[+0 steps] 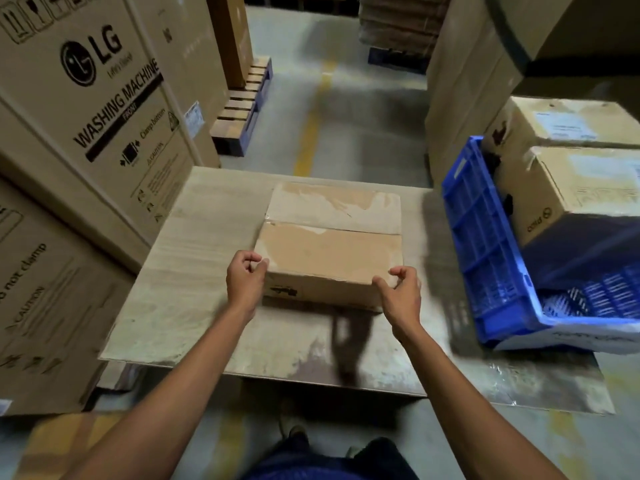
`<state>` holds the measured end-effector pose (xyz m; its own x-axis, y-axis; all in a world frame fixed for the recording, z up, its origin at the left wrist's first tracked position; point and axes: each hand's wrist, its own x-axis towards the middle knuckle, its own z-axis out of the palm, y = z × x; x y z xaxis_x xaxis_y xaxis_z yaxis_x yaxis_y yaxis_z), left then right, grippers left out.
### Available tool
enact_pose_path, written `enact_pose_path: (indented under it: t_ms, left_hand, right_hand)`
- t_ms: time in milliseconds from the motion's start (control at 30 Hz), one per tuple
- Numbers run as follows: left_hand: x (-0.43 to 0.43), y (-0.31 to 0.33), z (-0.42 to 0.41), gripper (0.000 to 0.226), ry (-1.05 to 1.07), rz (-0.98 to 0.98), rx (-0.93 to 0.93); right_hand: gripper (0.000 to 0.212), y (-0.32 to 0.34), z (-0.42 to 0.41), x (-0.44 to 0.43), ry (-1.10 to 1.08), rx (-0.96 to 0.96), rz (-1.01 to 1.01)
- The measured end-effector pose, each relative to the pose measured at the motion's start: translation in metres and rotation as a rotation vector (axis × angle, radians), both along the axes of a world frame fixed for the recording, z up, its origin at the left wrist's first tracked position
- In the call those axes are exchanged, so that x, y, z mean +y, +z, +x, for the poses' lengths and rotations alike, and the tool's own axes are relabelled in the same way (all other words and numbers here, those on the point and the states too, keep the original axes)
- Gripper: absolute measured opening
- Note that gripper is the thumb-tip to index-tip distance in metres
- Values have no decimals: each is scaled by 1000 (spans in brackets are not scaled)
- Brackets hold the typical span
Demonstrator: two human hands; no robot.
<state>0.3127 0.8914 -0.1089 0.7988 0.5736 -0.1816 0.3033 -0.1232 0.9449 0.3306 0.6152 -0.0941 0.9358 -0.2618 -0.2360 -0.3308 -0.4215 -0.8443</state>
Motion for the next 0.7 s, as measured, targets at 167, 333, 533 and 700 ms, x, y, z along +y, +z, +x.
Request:
enact_pose_path:
  t_ms: [167, 333, 533, 700]
  left_hand:
    - [9, -6, 6, 6, -302, 630, -106]
    - [-6, -12, 19, 20, -566, 845, -300]
    - [-13, -20, 20, 30, -535, 952, -270]
    - [-9, -1, 52, 29, -684, 1050, -187]
  right_hand:
    - [23, -9, 7, 27, 89, -221, -505]
    - [19, -16, 22, 65, 399, -463, -485]
    - [18, -24, 27, 73, 534, -564, -691]
    - [28, -15, 53, 85, 586, -437, -875]
